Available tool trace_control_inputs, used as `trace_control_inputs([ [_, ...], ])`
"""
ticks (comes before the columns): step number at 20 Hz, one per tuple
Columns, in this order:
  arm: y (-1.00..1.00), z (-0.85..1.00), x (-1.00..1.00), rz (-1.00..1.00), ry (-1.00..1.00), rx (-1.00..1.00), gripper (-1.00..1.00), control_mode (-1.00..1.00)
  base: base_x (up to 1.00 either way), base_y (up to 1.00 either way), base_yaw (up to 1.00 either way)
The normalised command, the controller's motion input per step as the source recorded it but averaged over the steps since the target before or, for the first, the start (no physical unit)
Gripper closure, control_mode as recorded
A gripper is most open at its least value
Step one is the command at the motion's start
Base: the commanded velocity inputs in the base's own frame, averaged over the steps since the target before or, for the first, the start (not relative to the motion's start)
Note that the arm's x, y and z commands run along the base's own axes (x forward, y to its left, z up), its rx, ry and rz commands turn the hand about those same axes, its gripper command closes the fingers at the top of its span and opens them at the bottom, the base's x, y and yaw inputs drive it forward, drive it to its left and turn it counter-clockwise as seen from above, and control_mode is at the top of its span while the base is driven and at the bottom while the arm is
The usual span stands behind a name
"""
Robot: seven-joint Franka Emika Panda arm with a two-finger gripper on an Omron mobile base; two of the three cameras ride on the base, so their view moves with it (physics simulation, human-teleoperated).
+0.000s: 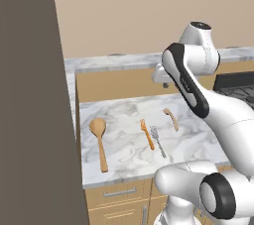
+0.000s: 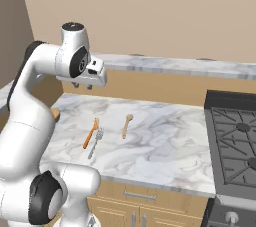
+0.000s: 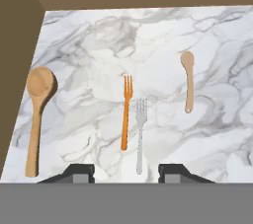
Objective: Organize the utensils by type. Pick up the wooden spoons from the counter and place them in the open cabinet. Then pick up the metallic utensils from the counter and place them in the open drawer.
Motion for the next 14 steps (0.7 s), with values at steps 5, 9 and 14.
trace_control_inputs([
  [5, 0.02, -0.09, -0.18, 0.01, -0.01, 0.00, -1.00, -1.00, 0.00, 0.00, 0.00],
  [9, 0.29, -0.31, -0.31, 0.05, -0.07, 0.00, -1.00, -1.00, 0.00, 0.00, 0.00],
  [14, 0.38, -0.42, -0.27, 0.07, -0.02, 0.00, -1.00, -1.00, 0.00, 0.00, 0.00],
])
